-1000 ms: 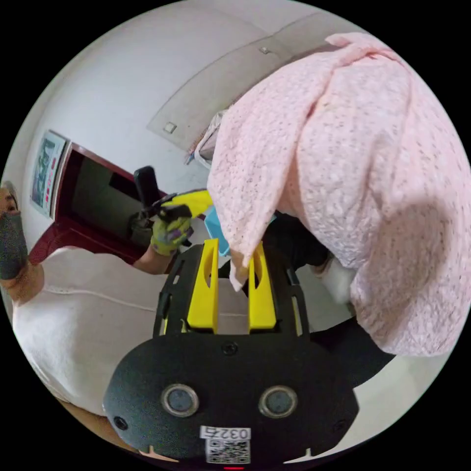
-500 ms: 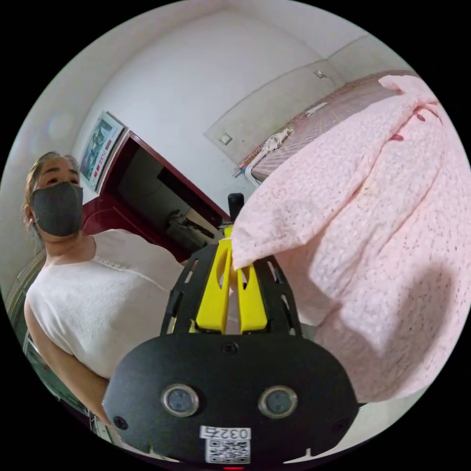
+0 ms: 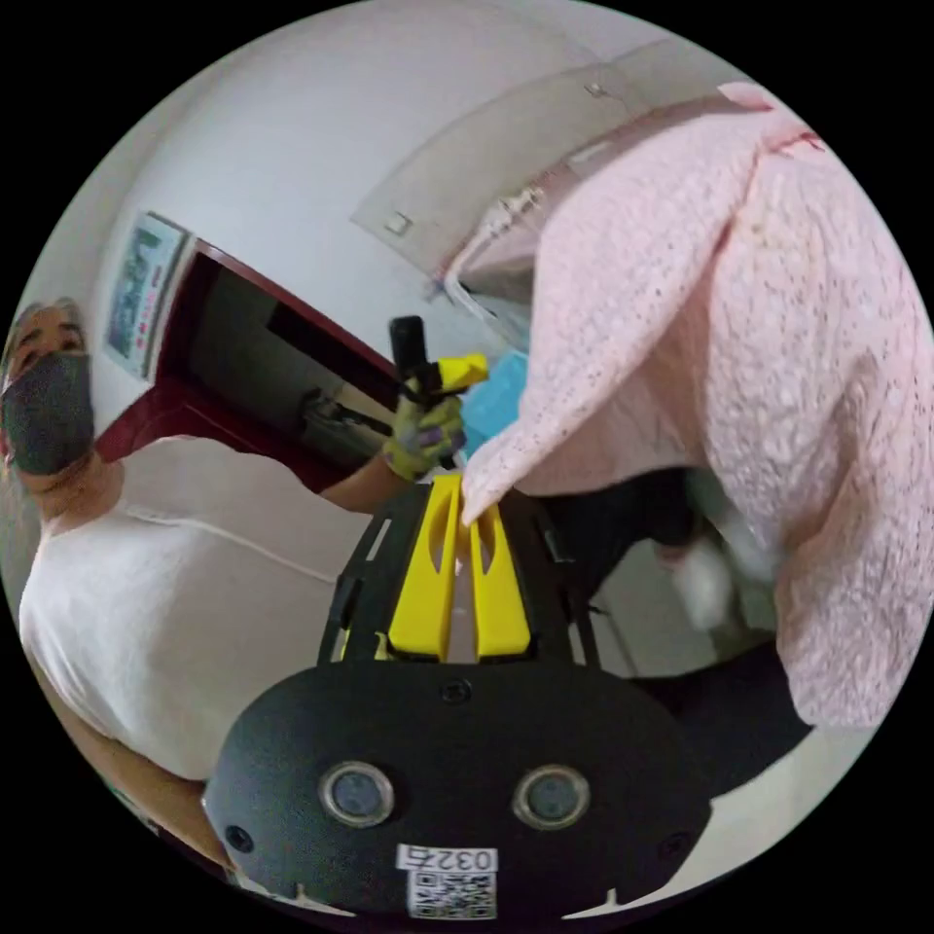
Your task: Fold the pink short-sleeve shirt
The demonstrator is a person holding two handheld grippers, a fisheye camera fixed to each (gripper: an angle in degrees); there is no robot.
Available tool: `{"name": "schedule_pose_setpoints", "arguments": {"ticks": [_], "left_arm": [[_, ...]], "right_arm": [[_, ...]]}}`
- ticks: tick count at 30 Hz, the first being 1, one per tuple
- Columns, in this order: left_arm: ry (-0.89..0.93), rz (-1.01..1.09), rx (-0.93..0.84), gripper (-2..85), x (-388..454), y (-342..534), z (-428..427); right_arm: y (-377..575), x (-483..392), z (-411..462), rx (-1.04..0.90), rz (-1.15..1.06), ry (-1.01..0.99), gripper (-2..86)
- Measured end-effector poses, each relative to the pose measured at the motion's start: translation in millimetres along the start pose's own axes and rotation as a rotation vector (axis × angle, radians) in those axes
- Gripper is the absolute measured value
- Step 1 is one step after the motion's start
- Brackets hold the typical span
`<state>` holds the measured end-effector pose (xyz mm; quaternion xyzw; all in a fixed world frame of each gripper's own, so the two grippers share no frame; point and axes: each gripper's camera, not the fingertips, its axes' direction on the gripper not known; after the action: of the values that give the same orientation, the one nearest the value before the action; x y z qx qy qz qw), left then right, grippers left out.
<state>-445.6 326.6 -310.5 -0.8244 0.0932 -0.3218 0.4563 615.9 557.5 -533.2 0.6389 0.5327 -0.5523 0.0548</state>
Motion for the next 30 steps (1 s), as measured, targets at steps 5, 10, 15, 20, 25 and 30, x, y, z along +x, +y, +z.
{"name": "schedule_pose_setpoints", "arguments": {"ticks": [5, 10, 15, 20, 25, 30], "left_arm": [[-0.063, 0.156, -0.036, -0.3, 56, -80, 34], [-0.210, 0.184, -0.087, -0.7, 92, -143, 53], [-0.411, 0.081, -0.036, 2.3, 91, -257, 49], [-0.307, -0.240, -0.009, 3.2, 1, -377, 76], [-0.303, -0.526, -0.105, 3.7, -91, -452, 131], [-0.256, -0.584, -0.030, 1.8, -114, -496, 153]], "right_arm": [[3, 46, 42, -0.214, 0.279, 0.263, 3.9], [2, 10, 15, -0.074, 0.212, 0.201, 5.3], [-64, -31, -94, 0.267, 0.056, 0.243, 6.3], [-159, 28, -165, 0.402, 0.252, 0.441, 8.1], [-233, 119, -194, 0.436, 0.482, 0.407, 10.7], [-279, 142, -183, 0.422, 0.467, 0.401, 2.7]]}}
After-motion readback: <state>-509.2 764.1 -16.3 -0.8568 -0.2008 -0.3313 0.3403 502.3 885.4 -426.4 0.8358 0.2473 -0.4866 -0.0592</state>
